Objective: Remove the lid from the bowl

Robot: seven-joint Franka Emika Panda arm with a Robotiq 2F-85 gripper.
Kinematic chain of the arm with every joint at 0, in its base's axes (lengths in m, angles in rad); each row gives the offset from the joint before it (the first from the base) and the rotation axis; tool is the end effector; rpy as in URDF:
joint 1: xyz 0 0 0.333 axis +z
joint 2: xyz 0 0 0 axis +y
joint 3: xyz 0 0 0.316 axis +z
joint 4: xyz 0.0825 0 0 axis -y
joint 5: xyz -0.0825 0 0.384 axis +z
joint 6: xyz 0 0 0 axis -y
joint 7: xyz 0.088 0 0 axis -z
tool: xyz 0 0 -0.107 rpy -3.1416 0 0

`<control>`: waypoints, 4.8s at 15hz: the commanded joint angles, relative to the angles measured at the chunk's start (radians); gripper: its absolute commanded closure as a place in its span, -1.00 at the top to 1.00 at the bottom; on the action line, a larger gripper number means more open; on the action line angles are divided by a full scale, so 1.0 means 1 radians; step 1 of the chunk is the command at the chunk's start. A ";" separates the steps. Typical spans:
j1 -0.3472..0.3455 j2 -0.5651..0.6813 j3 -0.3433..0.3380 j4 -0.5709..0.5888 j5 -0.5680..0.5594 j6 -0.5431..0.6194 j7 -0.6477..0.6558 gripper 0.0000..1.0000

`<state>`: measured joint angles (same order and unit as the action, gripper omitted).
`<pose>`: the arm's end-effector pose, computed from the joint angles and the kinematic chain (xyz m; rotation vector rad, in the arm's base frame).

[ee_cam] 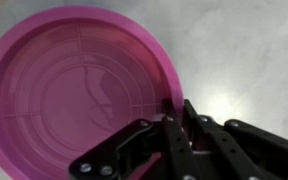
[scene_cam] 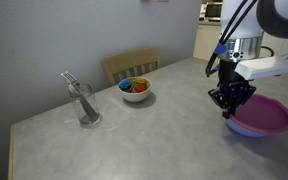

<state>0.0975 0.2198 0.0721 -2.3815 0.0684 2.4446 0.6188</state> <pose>0.4808 0.0834 0.2174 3.0228 -0.7809 -0.2594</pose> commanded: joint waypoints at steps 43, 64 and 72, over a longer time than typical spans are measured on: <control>-0.220 0.026 -0.219 0.239 -0.188 -0.233 -0.397 -0.94; -0.235 0.307 -0.207 0.358 -0.153 -0.165 -0.469 -0.87; -0.276 0.229 -0.167 0.304 0.022 -0.165 -0.640 0.49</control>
<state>-0.1463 0.5044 -0.1171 -2.0380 0.0467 2.2843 0.0392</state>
